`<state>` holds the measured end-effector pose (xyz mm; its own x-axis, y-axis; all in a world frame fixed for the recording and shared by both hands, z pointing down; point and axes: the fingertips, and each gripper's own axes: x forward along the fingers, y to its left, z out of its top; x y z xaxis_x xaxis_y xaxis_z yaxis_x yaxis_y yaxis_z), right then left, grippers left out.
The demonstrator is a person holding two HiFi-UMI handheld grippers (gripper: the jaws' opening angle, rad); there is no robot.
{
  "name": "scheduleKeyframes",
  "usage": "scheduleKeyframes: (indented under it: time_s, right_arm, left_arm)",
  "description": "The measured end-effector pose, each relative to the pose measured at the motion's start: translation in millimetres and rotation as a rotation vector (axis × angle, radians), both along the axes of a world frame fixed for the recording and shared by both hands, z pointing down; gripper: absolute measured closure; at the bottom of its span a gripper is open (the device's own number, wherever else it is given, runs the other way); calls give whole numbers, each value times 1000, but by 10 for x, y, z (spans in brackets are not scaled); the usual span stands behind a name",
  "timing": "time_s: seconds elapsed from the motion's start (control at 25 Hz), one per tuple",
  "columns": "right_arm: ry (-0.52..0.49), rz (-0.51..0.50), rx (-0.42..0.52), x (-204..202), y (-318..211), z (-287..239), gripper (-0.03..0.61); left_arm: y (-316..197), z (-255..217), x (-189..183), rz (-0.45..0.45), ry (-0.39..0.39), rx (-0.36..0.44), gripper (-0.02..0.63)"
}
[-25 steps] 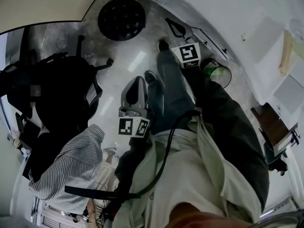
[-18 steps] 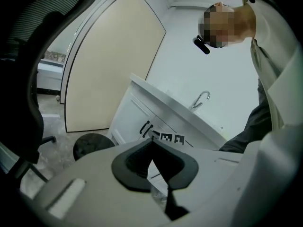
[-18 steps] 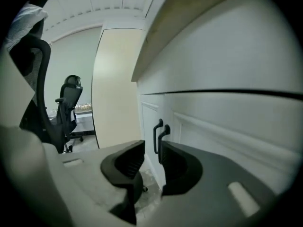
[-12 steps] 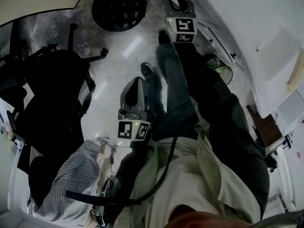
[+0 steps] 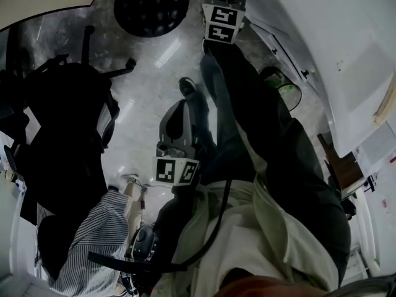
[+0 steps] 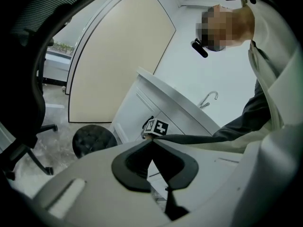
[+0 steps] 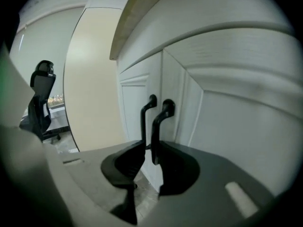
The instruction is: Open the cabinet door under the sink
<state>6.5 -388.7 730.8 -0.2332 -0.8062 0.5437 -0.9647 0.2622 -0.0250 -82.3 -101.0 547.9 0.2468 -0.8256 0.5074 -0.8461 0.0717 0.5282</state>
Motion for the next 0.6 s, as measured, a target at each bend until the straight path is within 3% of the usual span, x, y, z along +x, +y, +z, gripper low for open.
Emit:
scheduleKeyframes:
  time_s: [0.08, 0.32, 0.6]
  right_arm:
    - [-9, 19, -2, 47, -8, 6, 532]
    - [-21, -30, -6, 36, 34, -4, 538]
    - [-1, -172, -12, -201, 474, -28, 538]
  left_arm:
    - [15, 7, 2, -3, 2, 0, 607]
    - [128, 23, -59, -31, 5, -1, 607]
    - [395, -70, -36, -26, 17, 11, 607]
